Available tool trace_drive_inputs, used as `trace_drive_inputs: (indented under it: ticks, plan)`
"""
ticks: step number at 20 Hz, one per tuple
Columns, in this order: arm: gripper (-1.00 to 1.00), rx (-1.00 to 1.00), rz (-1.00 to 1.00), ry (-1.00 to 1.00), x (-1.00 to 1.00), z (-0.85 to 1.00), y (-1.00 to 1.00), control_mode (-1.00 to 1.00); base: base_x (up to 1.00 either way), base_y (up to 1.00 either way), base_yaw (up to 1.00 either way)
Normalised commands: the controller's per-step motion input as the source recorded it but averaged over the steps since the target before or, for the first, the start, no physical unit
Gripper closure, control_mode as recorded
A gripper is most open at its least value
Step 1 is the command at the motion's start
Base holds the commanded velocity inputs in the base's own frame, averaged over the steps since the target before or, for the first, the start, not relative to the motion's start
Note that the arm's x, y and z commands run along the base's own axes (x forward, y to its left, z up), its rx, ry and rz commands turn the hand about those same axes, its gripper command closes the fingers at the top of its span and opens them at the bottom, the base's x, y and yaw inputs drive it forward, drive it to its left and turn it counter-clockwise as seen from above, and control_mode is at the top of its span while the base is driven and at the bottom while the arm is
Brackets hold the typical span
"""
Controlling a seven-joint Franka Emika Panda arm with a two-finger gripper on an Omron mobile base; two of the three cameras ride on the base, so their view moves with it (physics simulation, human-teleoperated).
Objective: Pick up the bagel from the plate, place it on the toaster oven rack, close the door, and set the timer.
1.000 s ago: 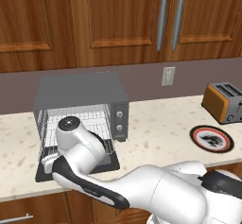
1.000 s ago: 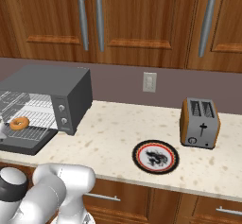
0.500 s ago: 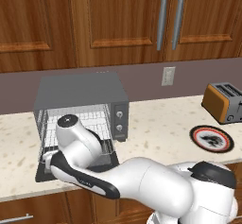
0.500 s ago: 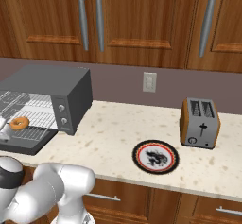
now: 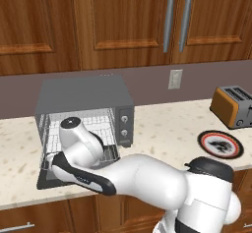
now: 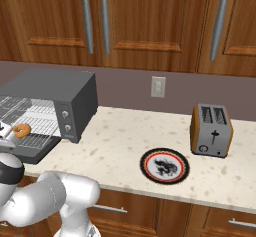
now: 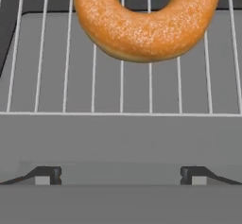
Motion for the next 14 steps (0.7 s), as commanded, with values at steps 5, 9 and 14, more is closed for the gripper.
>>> trace_drive_inputs:
  ticks: [5,9,14]
  plan:
    - [-1.00,0.00,-0.07,0.00,0.27,-0.11,0.00,-1.00,0.00,0.00,0.00]
    - [-1.00,0.00,-0.06,0.00,0.29,-0.07,0.00,-1.00,0.00,0.00,0.00]
    - [-1.00,0.00,-0.06,0.00,0.29,-0.06,0.00,-1.00,0.00,0.00,0.00]
